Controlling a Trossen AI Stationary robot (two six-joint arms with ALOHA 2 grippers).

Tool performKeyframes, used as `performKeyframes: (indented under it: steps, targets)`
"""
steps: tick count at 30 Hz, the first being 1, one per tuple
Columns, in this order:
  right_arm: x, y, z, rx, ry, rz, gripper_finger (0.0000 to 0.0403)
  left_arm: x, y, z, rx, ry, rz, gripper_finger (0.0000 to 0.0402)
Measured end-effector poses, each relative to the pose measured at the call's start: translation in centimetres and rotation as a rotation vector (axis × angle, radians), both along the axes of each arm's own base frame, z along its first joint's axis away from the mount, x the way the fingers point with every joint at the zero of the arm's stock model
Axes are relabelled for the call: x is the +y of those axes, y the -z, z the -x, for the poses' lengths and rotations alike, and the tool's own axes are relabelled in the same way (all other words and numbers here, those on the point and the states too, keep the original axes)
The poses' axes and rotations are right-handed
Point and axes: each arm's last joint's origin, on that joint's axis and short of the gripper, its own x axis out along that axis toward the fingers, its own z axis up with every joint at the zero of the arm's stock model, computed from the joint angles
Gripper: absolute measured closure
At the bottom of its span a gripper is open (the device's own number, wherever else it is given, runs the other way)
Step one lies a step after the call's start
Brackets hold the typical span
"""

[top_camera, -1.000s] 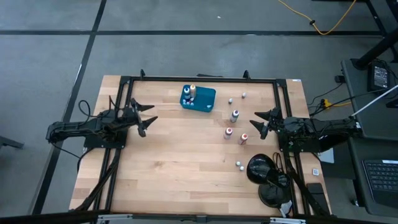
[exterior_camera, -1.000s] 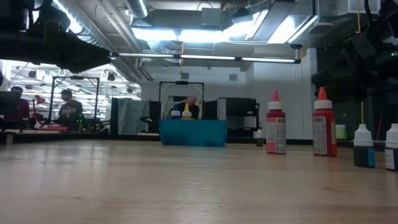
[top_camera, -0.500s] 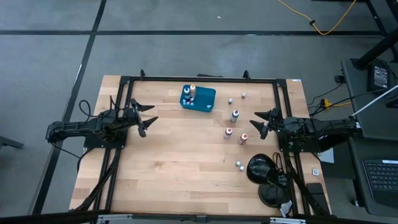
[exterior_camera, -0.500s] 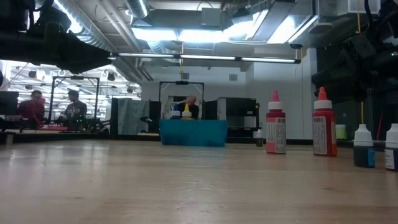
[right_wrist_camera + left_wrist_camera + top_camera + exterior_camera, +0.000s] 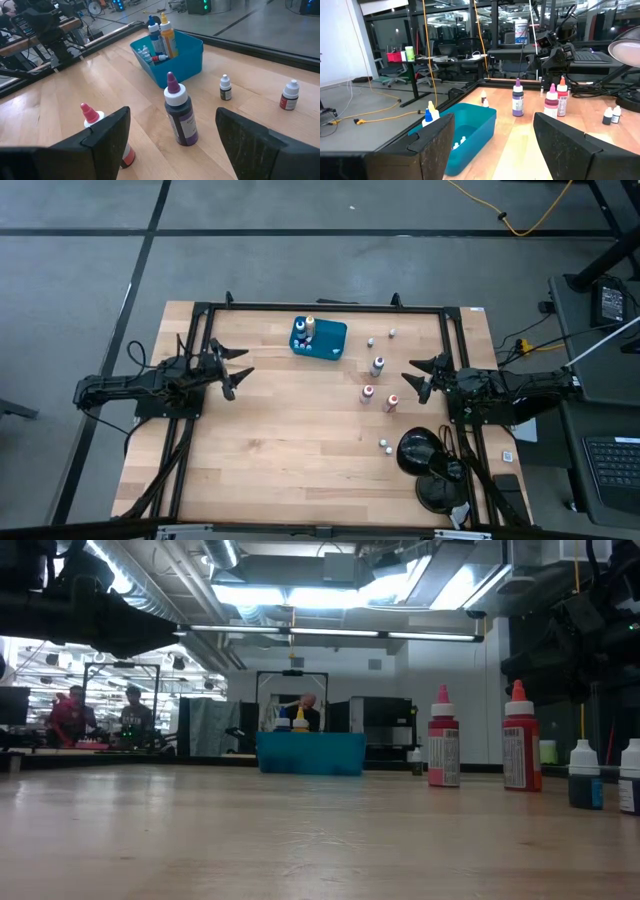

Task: Pick & Place food coloring
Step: Put the small red food coloring bottle into the blue bin

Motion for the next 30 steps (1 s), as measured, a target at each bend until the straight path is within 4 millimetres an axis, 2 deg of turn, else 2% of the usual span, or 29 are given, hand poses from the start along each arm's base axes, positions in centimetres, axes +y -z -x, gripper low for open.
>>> performKeyframes:
  steps: [13,19,30]
  targets:
    - [0.0,-0.07,-0.02,-0.012,0.002,-0.009,0.0108,0.0,0.0,0.0,0.0,0.0,0.0,0.0135]
    - [0.0,-0.03,0.0,-0.089,0.05,-0.162,0.0108,0.0,0.0,0.0,0.0,0.0,0.0,0.0135]
    - [-0.15,-0.03,0.08,-0.046,0.082,-0.06,0.0108,0.0,0.0,0.0,0.0,0.0,0.0,0.0135]
